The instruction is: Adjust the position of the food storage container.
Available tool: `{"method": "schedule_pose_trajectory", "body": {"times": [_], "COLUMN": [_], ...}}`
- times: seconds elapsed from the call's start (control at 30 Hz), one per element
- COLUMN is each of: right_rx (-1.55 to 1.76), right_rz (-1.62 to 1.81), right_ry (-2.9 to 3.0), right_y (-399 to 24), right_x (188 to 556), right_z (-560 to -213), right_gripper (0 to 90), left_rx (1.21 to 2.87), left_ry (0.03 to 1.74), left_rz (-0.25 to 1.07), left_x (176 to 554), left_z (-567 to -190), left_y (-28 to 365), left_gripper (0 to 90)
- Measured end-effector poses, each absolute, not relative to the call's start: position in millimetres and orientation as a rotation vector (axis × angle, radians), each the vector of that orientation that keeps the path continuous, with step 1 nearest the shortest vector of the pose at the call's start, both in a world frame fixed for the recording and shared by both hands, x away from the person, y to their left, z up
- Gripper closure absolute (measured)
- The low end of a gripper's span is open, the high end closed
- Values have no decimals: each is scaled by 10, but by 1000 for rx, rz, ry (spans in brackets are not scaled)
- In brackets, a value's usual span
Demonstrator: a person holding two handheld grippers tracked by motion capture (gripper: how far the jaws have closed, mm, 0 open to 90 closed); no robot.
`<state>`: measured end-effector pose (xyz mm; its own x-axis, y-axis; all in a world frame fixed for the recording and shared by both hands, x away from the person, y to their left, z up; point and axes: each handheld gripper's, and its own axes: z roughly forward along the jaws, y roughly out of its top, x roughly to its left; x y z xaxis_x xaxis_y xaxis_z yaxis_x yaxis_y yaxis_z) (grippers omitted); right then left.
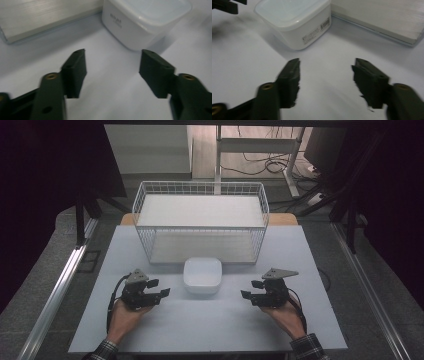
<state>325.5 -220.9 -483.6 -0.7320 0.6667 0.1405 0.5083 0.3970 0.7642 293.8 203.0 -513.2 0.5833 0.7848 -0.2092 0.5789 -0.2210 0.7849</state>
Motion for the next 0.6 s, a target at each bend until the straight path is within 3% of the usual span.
{"method": "schedule_pose_trajectory", "body": {"times": [0.1, 0.23, 0.6], "right_rx": [1026, 1005, 1024], "right_rz": [1219, 1202, 1174], "right_ry": [2472, 2479, 2481], "right_y": [-2137, -2013, -1671], "right_x": [3319, 3454, 3894], "right_z": [-4812, -4809, -4922], "right_gripper": [583, 684, 772], "left_rx": [1925, 1913, 1937], "left_ry": [1099, 1106, 1098], "left_rz": [295, 276, 296], "left_x": [3035, 3202, 3657], "left_z": [-5109, -5093, -5100], "left_y": [2005, 1973, 1740], "left_gripper": [546, 616, 728]}}
